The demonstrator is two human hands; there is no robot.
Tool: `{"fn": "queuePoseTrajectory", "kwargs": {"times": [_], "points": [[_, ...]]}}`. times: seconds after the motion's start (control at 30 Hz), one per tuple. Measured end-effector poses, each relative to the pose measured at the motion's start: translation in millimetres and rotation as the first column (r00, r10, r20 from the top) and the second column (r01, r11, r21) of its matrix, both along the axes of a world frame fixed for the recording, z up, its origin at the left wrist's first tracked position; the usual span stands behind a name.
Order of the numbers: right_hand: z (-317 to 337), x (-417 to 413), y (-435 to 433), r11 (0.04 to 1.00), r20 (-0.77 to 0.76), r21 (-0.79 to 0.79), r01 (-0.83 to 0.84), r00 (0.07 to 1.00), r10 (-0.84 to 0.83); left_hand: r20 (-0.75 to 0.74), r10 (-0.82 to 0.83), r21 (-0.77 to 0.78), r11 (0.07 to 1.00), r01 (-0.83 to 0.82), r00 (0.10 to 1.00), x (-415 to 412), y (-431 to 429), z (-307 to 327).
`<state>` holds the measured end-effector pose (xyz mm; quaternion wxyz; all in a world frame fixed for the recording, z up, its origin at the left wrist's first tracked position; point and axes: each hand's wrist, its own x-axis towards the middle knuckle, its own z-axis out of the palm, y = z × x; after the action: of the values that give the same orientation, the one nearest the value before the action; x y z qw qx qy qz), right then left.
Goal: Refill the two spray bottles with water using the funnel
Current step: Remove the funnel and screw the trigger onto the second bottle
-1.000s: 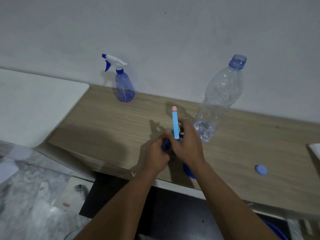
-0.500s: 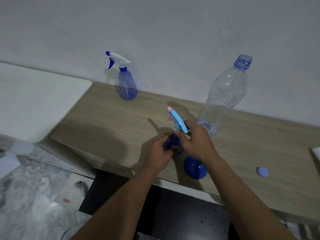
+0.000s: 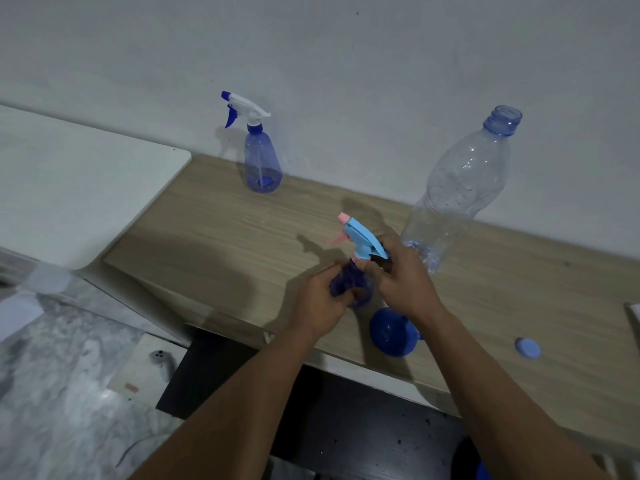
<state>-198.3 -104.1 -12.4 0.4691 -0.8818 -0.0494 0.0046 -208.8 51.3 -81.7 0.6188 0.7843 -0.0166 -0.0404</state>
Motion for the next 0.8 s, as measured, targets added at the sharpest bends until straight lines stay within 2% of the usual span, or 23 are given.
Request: {"fn": "queuePoseTrajectory", "kwargs": {"times": [0.2,0.53,0.67,0.8], "points": [[-0.8,-3.7,7.9,0.997,0.055,-0.032,0.065,0.996,-0.064,0.037,-0.024,0.033,0.999,0.022,0.999,-0.6,0.9,2.7],[-13.5,-8.7,20.9,0.975,0.005,0.129,0.183,0.983,-0.185,0.099,-0.002,0.055,0.998,-0.003,0.995,-1.9,0.1,3.1],[-10.0,-4.2,29.1,0.959,0.008,0.074,0.275,0.961,-0.276,0.108,0.019,0.109,0.994,-0.031,0.994,-1.2,-0.1,0.5],[-9.7,-7.5,29.2,0.962,0.006,0.047,0.269,0.963,-0.270,0.102,0.015,0.064,0.998,-0.022,0.995,-2.0,1.2,6.0]]}}
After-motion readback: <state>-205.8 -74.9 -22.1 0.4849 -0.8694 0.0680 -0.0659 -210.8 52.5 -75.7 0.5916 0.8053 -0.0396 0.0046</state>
